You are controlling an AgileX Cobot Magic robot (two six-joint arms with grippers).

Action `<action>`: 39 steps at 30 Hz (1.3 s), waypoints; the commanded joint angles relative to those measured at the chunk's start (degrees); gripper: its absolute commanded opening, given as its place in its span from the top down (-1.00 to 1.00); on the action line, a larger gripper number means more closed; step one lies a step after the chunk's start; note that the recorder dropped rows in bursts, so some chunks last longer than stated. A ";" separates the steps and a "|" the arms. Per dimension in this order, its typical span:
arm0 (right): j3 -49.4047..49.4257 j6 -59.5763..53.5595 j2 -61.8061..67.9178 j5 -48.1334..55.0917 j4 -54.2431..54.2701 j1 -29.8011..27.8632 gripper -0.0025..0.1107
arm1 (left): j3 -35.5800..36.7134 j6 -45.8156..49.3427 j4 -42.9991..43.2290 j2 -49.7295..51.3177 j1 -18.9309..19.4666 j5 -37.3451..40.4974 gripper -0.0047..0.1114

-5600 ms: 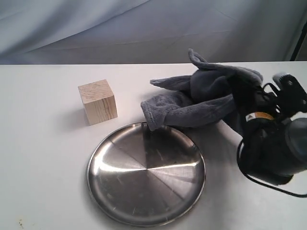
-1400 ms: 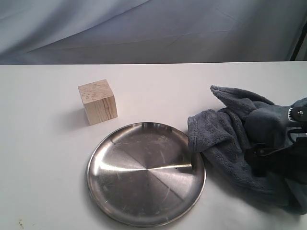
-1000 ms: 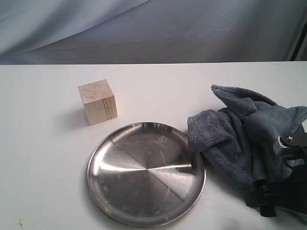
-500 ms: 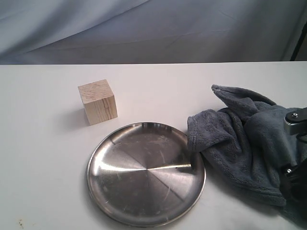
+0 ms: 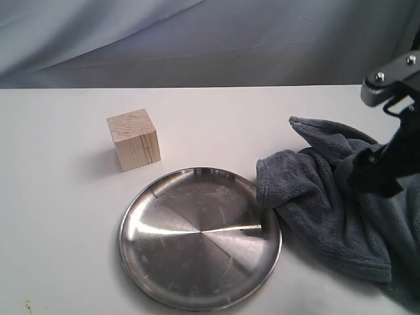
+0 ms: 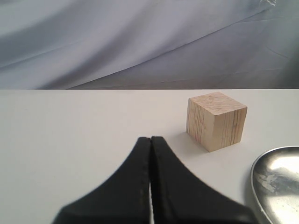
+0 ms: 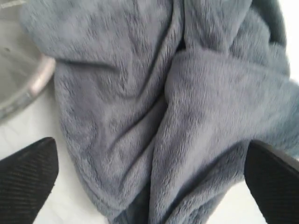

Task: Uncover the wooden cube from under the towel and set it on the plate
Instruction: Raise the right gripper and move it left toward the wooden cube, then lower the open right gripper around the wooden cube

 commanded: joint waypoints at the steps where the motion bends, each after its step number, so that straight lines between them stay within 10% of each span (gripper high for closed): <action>1: -6.50 -2.11 2.41 1.85 1.68 1.83 -0.87 | 0.26 -0.19 -0.28 -0.23 0.17 -0.36 0.92; 17: -31.06 -4.29 24.61 3.31 8.55 14.51 0.28 | 0.26 -0.14 -0.28 -0.23 0.17 -0.36 0.92; 28: -48.25 1.15 39.28 8.72 10.69 21.28 -0.03 | 0.26 -0.14 -0.28 -0.23 0.17 -0.36 0.92; 39: -59.75 2.42 49.33 -2.31 10.85 27.88 -0.90 | 0.26 -0.30 -0.28 -0.23 0.17 -0.36 0.92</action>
